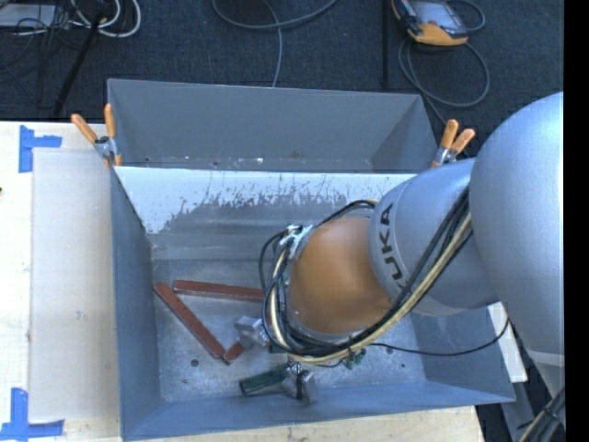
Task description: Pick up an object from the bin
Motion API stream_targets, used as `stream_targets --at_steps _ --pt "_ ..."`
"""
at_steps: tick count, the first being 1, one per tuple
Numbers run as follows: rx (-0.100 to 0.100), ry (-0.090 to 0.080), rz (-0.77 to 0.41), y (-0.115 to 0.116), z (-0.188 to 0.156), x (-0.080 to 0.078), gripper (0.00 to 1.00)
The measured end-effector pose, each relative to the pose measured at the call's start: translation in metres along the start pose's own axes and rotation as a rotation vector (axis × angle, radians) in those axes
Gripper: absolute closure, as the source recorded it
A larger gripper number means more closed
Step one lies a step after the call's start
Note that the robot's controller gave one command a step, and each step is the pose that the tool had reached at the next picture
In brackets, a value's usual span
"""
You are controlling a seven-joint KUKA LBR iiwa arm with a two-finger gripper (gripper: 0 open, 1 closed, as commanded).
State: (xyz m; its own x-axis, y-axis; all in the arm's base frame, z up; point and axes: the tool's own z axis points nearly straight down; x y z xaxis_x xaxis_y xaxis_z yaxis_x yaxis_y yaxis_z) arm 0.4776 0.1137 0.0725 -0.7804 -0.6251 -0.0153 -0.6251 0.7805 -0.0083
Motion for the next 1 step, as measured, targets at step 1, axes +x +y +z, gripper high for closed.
stream_targets --at_steps 1 --pt "0.004 -0.004 0.029 0.0022 -0.0011 -0.0005 0.00"
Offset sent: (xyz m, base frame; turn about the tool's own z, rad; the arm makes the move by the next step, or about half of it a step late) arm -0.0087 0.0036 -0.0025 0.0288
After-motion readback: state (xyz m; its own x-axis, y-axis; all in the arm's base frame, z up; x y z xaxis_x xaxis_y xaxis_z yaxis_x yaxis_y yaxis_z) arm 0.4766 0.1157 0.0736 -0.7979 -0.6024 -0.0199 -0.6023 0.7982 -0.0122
